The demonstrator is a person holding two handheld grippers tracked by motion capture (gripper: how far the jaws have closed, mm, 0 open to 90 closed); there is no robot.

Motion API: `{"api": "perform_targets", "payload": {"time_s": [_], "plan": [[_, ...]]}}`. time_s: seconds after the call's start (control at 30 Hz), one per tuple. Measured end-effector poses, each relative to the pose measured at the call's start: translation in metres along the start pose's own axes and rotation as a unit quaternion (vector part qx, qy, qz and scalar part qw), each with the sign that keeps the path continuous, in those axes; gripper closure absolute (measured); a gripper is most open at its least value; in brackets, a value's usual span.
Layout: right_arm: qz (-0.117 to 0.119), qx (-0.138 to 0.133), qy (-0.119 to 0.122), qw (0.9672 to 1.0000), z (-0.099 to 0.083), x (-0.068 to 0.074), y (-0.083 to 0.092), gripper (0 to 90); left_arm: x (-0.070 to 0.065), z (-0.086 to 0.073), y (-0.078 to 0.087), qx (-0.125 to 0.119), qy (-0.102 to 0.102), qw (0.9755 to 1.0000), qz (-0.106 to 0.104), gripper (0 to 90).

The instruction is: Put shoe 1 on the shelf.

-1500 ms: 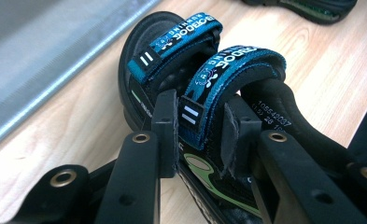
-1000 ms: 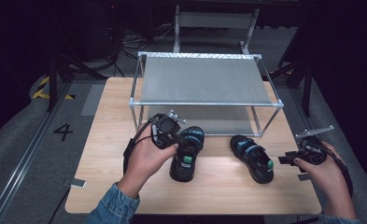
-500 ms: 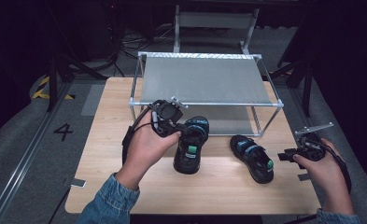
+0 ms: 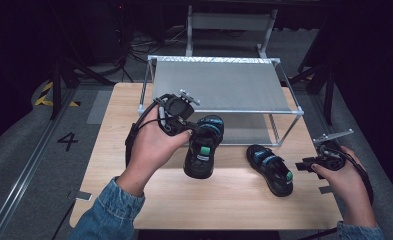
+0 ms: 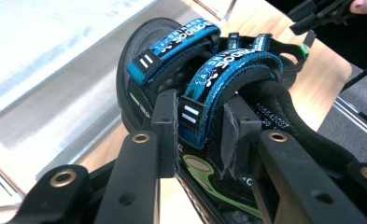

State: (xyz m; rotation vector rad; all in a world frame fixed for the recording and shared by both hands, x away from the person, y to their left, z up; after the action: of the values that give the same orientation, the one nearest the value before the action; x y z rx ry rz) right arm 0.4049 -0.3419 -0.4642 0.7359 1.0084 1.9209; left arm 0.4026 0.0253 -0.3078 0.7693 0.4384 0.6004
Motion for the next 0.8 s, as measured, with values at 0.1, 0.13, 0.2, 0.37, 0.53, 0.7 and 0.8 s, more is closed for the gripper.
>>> {"api": "perform_targets", "payload": {"time_s": [0.1,0.13,0.2,0.37,0.53,0.7,0.8], "plan": [[-0.002,0.001,-0.001,1.0000,-0.002,-0.001,0.000,58.6,0.000,0.003,0.005,-0.002,-0.002,1.0000,-0.002,70.5],[-0.003,0.001,-0.001,1.0000,-0.003,-0.001,0.001,58.5,0.000,0.007,0.010,-0.005,-0.004,1.0000,-0.005,70.4],[-0.003,0.001,-0.001,1.0000,-0.006,0.000,0.002,58.5,0.000,0.010,0.013,-0.007,-0.004,0.9999,-0.009,70.4],[-0.007,0.003,-0.006,1.0000,-0.012,-0.001,0.004,58.5,0.001,0.019,0.020,-0.012,-0.006,0.9999,-0.010,70.4],[-0.011,0.004,-0.013,0.9998,-0.018,-0.003,0.007,58.5,0.006,0.030,0.024,-0.019,0.000,0.9997,-0.016,70.4],[-0.015,0.006,-0.019,0.9997,-0.023,-0.005,0.010,58.5,0.017,0.042,0.024,-0.024,0.010,0.9996,-0.007,70.5],[-0.014,0.006,-0.015,0.9998,-0.023,-0.003,0.010,58.6,0.025,0.051,0.023,-0.026,0.019,0.9995,-0.001,70.6]]}}
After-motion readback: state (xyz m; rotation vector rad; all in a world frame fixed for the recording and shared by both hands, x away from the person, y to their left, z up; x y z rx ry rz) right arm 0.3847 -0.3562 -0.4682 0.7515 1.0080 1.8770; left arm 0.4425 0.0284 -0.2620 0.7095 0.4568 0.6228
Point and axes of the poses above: each handheld gripper's, and its own axes: y roughly backward along the jaws, z roughly out of its top, x roughly to its left, the point moved 9 cm from there along -y, roughly forward along the jaws, and after that the axes turned 2 degrees about -x, right-handed, at the moved point
